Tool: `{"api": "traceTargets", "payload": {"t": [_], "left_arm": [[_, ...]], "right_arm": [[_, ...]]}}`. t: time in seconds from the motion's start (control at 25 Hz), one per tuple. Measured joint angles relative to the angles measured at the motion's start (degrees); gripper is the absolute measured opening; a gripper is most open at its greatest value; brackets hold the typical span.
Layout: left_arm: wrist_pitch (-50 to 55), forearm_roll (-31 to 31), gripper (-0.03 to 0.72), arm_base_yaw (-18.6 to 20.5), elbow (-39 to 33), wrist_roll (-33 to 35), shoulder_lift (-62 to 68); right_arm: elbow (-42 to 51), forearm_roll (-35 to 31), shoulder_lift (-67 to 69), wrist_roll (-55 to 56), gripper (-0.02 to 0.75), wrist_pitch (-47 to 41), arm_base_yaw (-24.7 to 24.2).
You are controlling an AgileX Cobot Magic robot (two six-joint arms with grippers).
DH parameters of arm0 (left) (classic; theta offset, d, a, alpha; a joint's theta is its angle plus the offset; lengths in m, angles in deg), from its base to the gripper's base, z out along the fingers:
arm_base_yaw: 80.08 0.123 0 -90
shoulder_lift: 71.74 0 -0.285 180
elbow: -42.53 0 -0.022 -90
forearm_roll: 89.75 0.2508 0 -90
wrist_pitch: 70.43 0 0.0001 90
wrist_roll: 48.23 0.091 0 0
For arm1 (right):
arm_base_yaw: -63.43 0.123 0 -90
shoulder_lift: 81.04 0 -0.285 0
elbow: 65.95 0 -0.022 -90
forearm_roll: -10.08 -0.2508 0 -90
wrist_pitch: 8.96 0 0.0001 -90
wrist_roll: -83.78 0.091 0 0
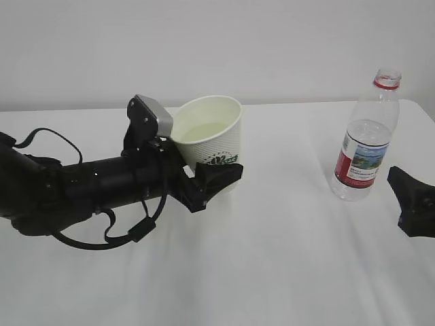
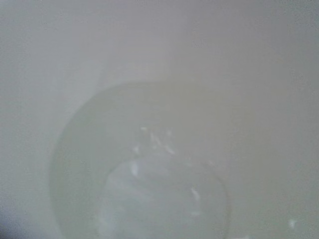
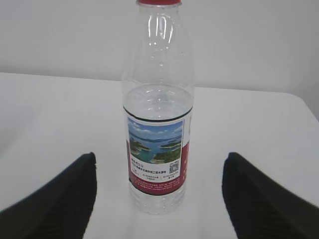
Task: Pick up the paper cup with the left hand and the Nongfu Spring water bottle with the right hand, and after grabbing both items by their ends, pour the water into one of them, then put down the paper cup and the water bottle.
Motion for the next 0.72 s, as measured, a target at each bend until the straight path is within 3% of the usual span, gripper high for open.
{"api": "traceTargets", "payload": {"t": [0.32, 0.72], "left_arm": [[-0.2, -1.9, 0.531, 4.7, -2.6, 1.6, -0.2], [-0.4, -13.1, 0.525, 6.2, -7.1, 9.0, -2.1]], "right_arm": [[0.0, 0.0, 0.0, 0.0, 0.594, 0.0, 0.0], [0.0, -0.1, 0.0, -1.1, 0.593, 0.0, 0.0]]}}
